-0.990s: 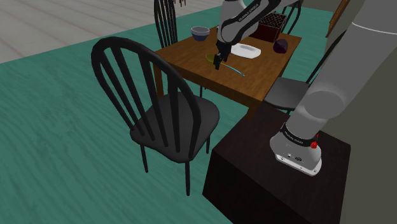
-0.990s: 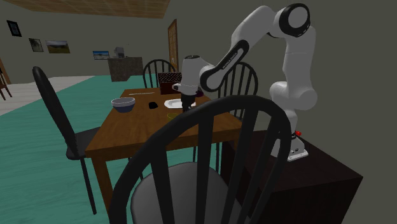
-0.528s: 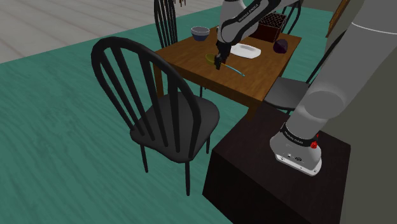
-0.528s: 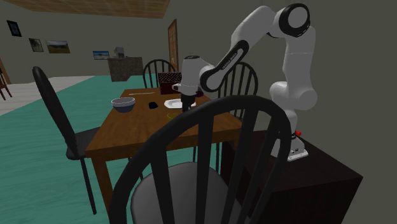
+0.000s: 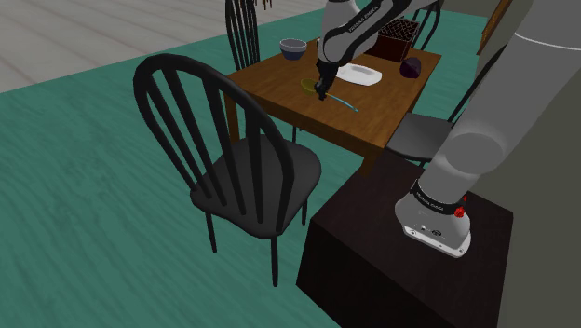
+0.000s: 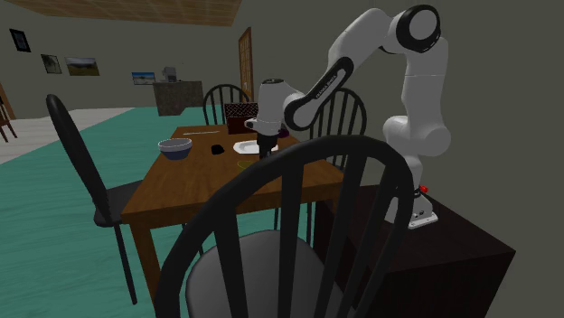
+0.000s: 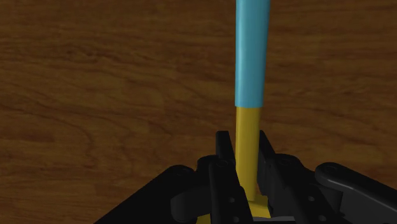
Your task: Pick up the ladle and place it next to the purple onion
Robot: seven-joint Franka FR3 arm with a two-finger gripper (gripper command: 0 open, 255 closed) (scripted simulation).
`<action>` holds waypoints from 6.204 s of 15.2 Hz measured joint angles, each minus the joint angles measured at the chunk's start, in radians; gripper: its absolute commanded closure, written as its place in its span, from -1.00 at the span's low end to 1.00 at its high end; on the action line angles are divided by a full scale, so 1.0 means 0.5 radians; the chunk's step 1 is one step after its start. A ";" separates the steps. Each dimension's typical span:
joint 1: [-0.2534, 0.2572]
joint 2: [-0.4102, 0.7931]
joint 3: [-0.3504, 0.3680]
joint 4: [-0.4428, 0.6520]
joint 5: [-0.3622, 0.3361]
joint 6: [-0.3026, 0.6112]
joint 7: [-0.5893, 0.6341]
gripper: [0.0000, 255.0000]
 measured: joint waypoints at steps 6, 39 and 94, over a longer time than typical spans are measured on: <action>0.003 -0.074 0.003 0.032 0.003 -0.108 -0.011 1.00; -0.077 -0.371 -0.120 0.486 0.060 -0.814 -0.364 1.00; -0.829 0.838 -0.596 1.130 0.959 -0.257 -1.966 1.00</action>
